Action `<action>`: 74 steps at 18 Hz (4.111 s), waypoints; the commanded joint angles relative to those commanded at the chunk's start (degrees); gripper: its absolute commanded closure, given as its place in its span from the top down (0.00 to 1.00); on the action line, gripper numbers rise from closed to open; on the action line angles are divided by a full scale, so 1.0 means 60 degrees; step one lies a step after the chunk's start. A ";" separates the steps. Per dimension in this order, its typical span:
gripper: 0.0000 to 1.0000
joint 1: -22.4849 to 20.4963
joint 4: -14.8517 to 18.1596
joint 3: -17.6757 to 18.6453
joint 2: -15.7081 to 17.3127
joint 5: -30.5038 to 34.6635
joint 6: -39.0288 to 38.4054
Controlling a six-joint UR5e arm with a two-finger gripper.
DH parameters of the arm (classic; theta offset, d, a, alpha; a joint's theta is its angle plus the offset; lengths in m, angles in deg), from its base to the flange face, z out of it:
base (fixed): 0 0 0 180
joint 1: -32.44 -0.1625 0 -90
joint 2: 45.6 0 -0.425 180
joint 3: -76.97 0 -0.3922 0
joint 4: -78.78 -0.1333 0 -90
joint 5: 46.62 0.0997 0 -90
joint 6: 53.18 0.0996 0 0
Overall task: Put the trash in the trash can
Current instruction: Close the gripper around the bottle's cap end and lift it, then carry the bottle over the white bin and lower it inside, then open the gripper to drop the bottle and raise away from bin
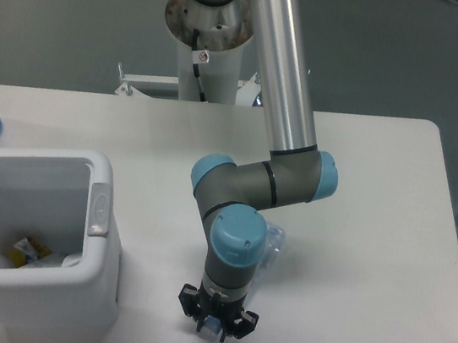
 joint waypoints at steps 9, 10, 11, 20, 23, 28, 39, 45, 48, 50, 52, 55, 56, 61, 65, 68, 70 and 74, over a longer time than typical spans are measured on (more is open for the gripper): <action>0.28 -0.0015 0.0000 -0.0131 0.0059 0.0000 0.0015; 0.28 -0.0015 0.0000 -0.0277 0.0044 0.0000 0.0029; 0.28 -0.0015 0.0015 -0.0409 0.0102 0.0000 0.0015; 0.28 -0.0615 -0.0264 -0.1711 0.1436 -0.0967 -0.1770; 0.28 -0.0630 -0.0453 -0.2619 0.1450 -0.0996 -0.2852; 0.28 -0.0557 -0.1128 -0.3032 0.1961 -0.0996 -0.4465; 0.28 0.1111 -0.1143 -0.3266 0.2959 -0.0923 -0.5258; 0.28 0.1787 -0.1143 -0.3237 0.3047 -0.0967 -0.5361; 0.28 0.2254 -0.1143 -0.3252 0.3032 -0.0967 -0.5405; 0.28 0.2446 -0.1143 -0.3237 0.3018 -0.0967 -0.5405; 0.28 0.2708 -0.1157 -0.3223 0.2974 -0.0967 -0.5391; 0.28 0.3118 -0.1143 -0.3135 0.2770 -0.0967 -0.5405; 0.30 0.3309 -0.1143 -0.3062 0.2653 -0.0967 -0.5376; 1.00 0.3384 -0.1143 -0.2842 0.2636 -0.0981 -0.5419; 1.00 0.2756 -0.1143 -0.2388 0.2959 -0.0952 -0.5537; 1.00 0.1864 -0.1113 -0.2183 0.3177 -0.0806 -0.5552; 1.00 0.1219 -0.1040 -0.2139 0.3296 -0.0602 -0.5552; 1.00 0.0382 -0.0720 -0.1934 0.3603 0.0187 -0.4911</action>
